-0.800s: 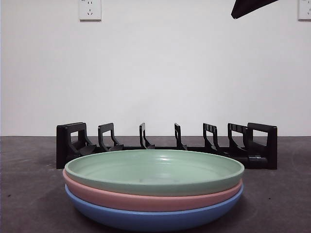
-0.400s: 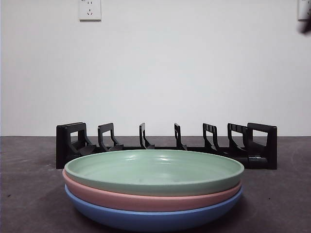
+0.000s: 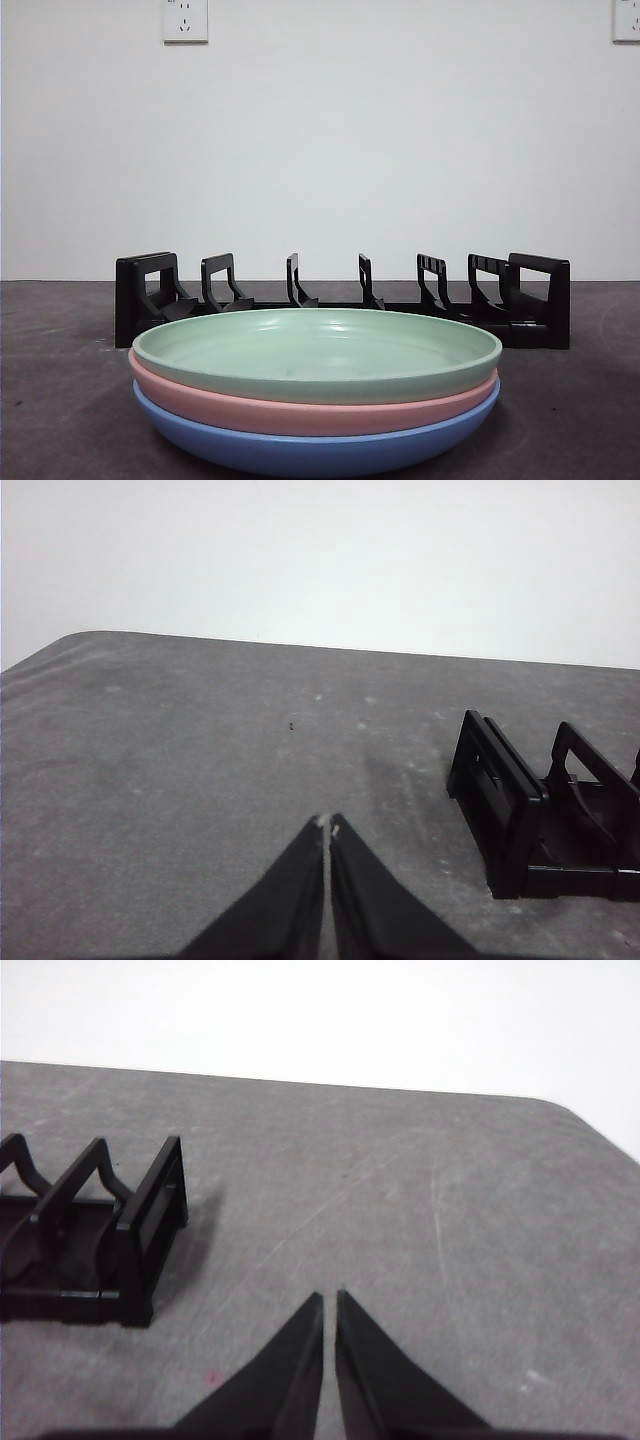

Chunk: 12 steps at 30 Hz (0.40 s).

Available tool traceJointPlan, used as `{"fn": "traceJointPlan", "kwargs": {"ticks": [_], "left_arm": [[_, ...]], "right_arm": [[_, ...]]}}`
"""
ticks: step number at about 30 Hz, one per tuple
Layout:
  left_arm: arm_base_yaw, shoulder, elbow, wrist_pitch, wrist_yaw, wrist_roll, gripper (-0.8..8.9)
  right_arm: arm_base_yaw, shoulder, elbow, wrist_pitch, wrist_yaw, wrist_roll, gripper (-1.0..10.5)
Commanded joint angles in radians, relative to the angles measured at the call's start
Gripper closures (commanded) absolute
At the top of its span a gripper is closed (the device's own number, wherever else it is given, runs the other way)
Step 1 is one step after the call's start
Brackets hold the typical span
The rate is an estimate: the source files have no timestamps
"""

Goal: Place the plate

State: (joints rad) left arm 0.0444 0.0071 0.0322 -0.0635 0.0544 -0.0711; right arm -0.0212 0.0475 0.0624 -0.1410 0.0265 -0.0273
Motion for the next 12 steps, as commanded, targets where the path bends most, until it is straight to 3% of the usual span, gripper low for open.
{"fn": "traceJointPlan", "kwargs": {"ticks": [1,12], "left_arm": [[0.001,0.001,-0.018,0.009,0.002,-0.005,8.06],[0.001,-0.001,-0.018,0.011,0.002,-0.005,8.06]], "right_arm": [[-0.003,-0.046,-0.039,0.012,-0.001,0.022,9.3],[-0.003,-0.043,-0.051,-0.010,-0.007,0.050,9.3]]}}
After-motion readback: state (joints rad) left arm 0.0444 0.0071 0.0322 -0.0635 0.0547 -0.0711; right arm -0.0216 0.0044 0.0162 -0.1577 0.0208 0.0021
